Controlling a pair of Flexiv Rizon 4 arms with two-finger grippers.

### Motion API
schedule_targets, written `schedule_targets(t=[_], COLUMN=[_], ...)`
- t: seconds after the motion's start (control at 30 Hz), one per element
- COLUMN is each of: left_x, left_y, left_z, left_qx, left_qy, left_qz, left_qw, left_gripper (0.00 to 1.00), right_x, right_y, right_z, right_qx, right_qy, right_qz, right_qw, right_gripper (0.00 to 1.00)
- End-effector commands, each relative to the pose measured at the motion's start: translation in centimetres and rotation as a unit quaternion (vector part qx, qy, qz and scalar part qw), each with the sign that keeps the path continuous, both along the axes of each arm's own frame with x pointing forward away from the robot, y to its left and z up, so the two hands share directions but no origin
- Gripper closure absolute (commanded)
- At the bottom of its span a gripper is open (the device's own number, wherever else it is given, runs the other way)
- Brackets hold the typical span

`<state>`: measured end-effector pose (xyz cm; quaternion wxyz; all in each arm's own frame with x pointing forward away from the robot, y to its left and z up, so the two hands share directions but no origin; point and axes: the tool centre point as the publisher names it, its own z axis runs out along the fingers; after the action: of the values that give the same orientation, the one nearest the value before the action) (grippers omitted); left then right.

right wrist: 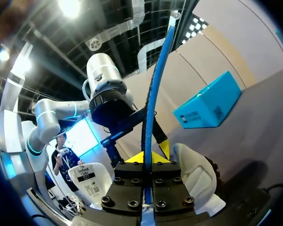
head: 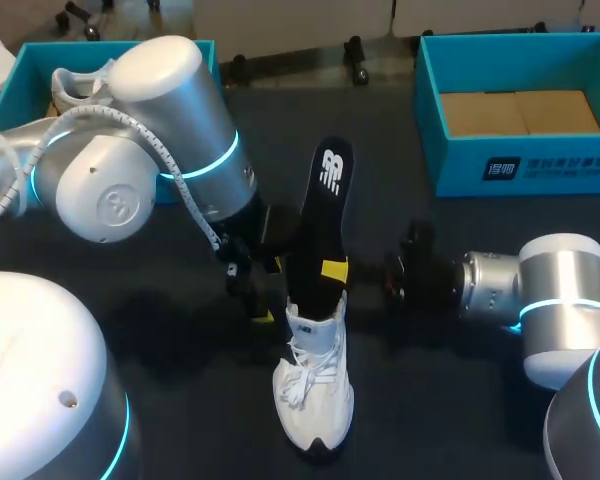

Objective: Take the shoe out of the shoebox, open the shoe tongue, remove and reinsert the insole, then place the shoe into the shoebox

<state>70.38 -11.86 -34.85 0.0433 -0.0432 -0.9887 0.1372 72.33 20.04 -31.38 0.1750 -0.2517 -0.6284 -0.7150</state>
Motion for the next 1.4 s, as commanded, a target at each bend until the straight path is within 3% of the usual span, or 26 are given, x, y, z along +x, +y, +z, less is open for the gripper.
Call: schedule_targets(t=[0.03,0.57,1.4], left_x=[0.0,0.0,0.0], left_y=[0.0,0.0,0.0], left_z=[0.0,0.0,0.0], left_qx=[0.000,0.000,0.000], left_qy=[0.000,0.000,0.000], left_qz=[0.000,0.000,0.000], left_qw=[1.000,1.000,1.000], left_gripper=[0.00,0.00,0.00], right_x=[-0.3,-1.4,-2.8], right_y=[0.1,0.4,0.1], right_z=[0.1,-1.3,-2.4], right_qx=[-0.007,-0.010,-0.045], right_qy=[0.002,0.016,0.080], right_qz=[-0.002,-0.005,-0.041], right_qw=[1.000,1.000,0.995], right_gripper=[1.00,1.00,1.00])
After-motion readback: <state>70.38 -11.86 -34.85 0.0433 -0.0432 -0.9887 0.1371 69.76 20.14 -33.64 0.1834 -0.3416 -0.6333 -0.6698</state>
